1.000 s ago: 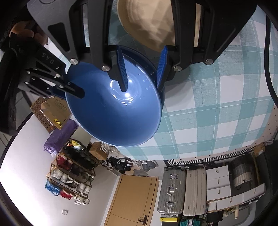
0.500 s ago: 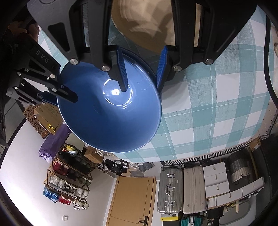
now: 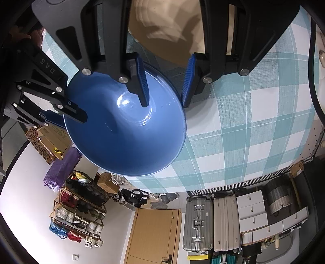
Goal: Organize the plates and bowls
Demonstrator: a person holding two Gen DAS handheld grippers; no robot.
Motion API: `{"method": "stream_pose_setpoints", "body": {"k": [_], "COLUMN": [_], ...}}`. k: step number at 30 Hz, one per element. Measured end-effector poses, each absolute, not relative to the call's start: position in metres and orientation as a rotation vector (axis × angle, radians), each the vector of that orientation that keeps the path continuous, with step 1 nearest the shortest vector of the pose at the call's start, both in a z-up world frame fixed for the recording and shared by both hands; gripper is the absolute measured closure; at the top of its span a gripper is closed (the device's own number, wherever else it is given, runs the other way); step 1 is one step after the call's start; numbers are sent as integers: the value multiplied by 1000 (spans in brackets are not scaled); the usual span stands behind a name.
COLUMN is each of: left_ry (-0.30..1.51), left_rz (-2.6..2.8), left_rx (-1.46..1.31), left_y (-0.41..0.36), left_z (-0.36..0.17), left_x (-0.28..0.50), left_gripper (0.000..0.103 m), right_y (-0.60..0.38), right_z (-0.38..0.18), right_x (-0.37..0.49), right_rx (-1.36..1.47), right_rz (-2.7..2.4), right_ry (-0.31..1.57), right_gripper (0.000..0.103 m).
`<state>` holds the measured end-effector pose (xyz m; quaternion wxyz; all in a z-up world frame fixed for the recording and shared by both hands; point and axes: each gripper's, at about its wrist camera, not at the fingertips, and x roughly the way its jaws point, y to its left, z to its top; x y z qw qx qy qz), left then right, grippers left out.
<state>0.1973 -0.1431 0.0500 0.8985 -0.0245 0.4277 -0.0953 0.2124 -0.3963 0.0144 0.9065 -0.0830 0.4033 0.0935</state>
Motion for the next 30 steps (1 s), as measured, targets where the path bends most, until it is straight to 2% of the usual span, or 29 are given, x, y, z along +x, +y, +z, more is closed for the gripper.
{"method": "stream_pose_setpoints", "body": {"k": [10,12,14,16,18,19,21,22,23,25,28,29,30], "left_ry": [883,886,891,898,891,886,889,889,888,896,911,915,916], "left_rz": [-207,-207,-215,-223,-221,-217,-203,-199,-200,-207,-214,-218,-225], "left_rx": [-59,-70,-77,-75,-82,-86,-99,-110,-121,-140,-168,-182,-203], "left_y": [-140,-138,-136,-133,-126,-123,-115,-111,-107,-101,-96,-94,-92], "left_z": [48,47,48,48,49,51,53,54,55,55,53,52,50], "left_x": [198,198,199,201,202,202,204,204,205,207,211,212,212], "left_gripper": [74,74,73,67,54,50,25,22,21,20,8,0,1], "right_y": [-401,-402,-403,-403,-406,-408,-413,-415,-419,-426,-436,-441,-445], "right_z": [13,13,13,13,14,14,16,17,18,20,20,18,17], "right_x": [213,213,213,213,213,214,214,213,212,211,213,214,214], "right_rx": [-154,-147,-154,-160,-149,-144,-124,-114,-97,-53,14,44,71], "right_rz": [201,208,200,192,189,188,173,169,168,172,180,185,190], "right_ry": [851,854,849,845,846,846,836,831,824,821,831,837,842], "right_gripper": [72,68,55,46,37,29,24,22,17,15,14,14,14]}}
